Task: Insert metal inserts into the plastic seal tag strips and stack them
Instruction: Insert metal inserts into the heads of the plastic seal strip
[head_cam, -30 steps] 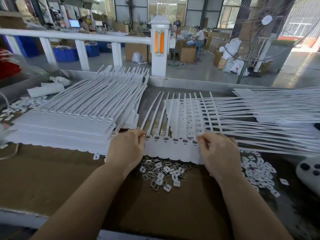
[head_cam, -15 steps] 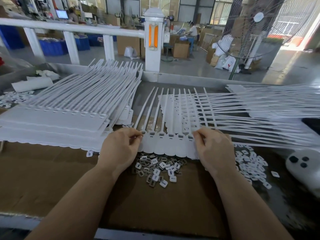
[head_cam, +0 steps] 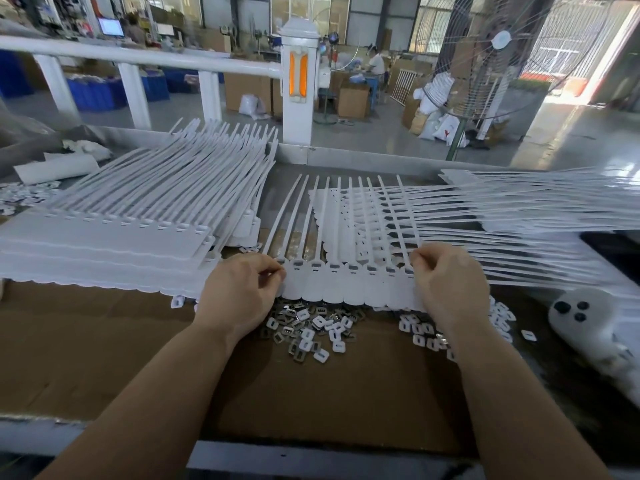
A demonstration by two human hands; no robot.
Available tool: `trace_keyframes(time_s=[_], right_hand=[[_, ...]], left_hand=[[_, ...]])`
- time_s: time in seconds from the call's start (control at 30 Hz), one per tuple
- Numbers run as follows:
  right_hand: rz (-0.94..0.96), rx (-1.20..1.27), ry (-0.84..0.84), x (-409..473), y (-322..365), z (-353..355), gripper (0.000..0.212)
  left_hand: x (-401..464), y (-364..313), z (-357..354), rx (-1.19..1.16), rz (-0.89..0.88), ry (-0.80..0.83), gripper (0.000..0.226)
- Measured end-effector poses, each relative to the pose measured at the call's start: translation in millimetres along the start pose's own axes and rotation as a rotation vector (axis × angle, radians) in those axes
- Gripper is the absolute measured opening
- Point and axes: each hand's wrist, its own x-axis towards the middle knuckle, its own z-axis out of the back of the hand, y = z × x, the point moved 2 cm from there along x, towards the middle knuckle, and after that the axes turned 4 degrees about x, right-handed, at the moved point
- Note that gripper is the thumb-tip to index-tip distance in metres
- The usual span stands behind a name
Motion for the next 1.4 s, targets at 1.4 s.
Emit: trace_keyframes(time_s=[1.4], right_hand=[[-0.029, 0.129, 0.053, -4, -33, 30, 0.012]], left_hand=[[4, 7, -8, 0.095, -0.044, 0.104, 0.030]])
